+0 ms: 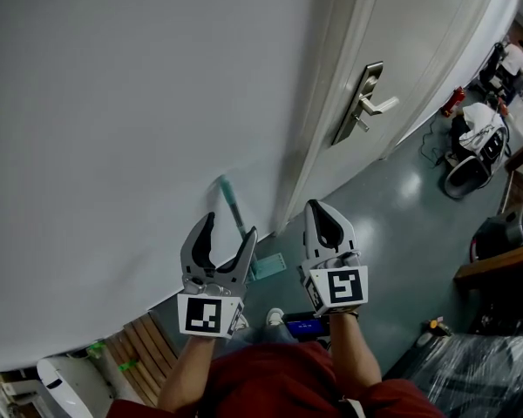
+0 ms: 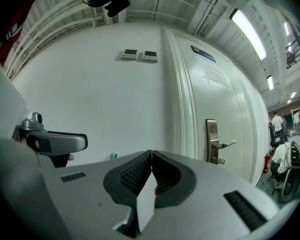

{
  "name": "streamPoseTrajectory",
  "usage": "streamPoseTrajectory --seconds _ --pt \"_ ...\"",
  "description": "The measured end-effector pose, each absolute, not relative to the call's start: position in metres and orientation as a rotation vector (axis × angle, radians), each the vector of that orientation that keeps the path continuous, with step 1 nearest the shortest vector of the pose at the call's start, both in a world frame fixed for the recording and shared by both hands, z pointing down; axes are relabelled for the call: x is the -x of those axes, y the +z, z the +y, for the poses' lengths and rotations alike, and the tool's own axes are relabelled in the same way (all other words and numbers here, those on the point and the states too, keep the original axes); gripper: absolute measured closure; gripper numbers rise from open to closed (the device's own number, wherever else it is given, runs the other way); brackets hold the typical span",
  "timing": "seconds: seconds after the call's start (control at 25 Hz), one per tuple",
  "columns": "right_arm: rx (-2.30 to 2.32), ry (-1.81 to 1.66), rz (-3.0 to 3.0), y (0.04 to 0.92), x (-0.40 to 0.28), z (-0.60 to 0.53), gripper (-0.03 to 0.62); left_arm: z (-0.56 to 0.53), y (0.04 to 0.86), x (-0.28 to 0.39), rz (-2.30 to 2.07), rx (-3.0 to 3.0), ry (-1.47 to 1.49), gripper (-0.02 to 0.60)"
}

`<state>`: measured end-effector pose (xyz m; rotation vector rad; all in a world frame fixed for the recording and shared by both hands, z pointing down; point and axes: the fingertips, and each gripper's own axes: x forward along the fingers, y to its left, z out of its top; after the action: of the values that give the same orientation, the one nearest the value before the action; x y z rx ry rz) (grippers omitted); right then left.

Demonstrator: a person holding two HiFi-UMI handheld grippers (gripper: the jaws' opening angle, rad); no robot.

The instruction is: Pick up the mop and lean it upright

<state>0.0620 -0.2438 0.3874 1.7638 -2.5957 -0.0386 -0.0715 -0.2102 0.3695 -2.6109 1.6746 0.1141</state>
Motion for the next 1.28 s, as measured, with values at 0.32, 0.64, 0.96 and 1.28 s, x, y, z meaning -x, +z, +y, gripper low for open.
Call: streamPoseTrajectory --seconds 0.32,0.64,0.96,1.28 --pt "-1.741 -0.052 -2.603 0.385 -0.058 -0.240 0.577 -0.213 0.368 0.074 1.683 2.608 0.127 0.282" --pt "-1.738 -0.071 -2.600 0.384 -0.059 -0.238 0.577 -0.213 0.355 0.071 1.671 2.574 0.182 0.425" --pt "-1.736 -0.080 -2.616 0.377 -0.055 -0.235 0.577 -0.213 0.344 0.077 1.716 2.529 0.184 0.566" --pt "-1.736 -0.099 -2.613 0.375 -0.052 -0.231 0.579 -0.217 0.356 0.081 1.767 2.538 0.125 0.568"
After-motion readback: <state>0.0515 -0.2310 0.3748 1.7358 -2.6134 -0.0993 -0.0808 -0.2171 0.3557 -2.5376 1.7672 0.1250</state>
